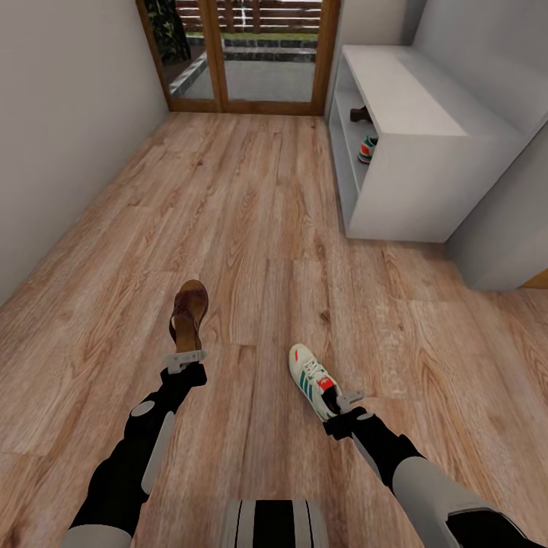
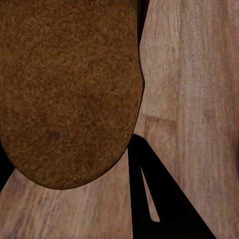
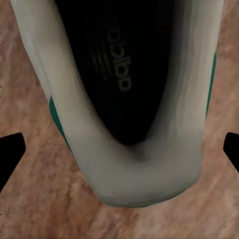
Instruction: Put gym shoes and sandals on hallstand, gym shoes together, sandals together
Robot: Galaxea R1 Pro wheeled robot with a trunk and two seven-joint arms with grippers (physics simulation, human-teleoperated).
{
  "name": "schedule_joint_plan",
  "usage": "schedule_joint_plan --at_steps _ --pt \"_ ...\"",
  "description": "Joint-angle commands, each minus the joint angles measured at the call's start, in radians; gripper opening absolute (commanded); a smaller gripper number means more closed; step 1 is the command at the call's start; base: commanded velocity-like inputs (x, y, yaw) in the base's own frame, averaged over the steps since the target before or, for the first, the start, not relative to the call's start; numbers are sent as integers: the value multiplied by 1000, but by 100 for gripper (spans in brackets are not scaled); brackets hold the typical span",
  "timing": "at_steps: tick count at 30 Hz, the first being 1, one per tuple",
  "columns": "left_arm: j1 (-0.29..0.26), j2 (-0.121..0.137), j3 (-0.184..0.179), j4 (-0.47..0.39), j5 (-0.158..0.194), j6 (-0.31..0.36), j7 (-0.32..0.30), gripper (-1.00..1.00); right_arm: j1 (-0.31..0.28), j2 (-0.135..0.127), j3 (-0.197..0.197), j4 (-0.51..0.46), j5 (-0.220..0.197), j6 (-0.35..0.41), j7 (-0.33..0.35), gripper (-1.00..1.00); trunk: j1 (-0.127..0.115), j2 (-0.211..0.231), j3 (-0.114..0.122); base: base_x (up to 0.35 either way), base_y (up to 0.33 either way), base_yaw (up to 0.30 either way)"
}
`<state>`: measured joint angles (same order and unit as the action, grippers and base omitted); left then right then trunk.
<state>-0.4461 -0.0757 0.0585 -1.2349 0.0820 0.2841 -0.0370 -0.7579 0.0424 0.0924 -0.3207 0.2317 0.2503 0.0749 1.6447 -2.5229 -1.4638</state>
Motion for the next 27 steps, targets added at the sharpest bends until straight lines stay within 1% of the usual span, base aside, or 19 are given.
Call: schedule_joint_plan --at_steps 1,9,10,27 --pt "0 -1 3 -1 6 7 -4 -100 0 0 1 -2 11 7 4 100 0 0 -1 9 0 0" --pt "0 -1 3 -2 6 6 -4 -100 0 -1 1 -2 11 6 4 100 0 0 -1 70 0 0" --pt "0 -1 3 -2 6 6 -4 -100 0 -1 1 -2 11 6 4 -100 0 0 -1 16 0 0" --pt "0 -1 3 -3 7 6 -4 -100 0 -1 0 -3 11 7 3 -100 0 0 -1 2 0 0"
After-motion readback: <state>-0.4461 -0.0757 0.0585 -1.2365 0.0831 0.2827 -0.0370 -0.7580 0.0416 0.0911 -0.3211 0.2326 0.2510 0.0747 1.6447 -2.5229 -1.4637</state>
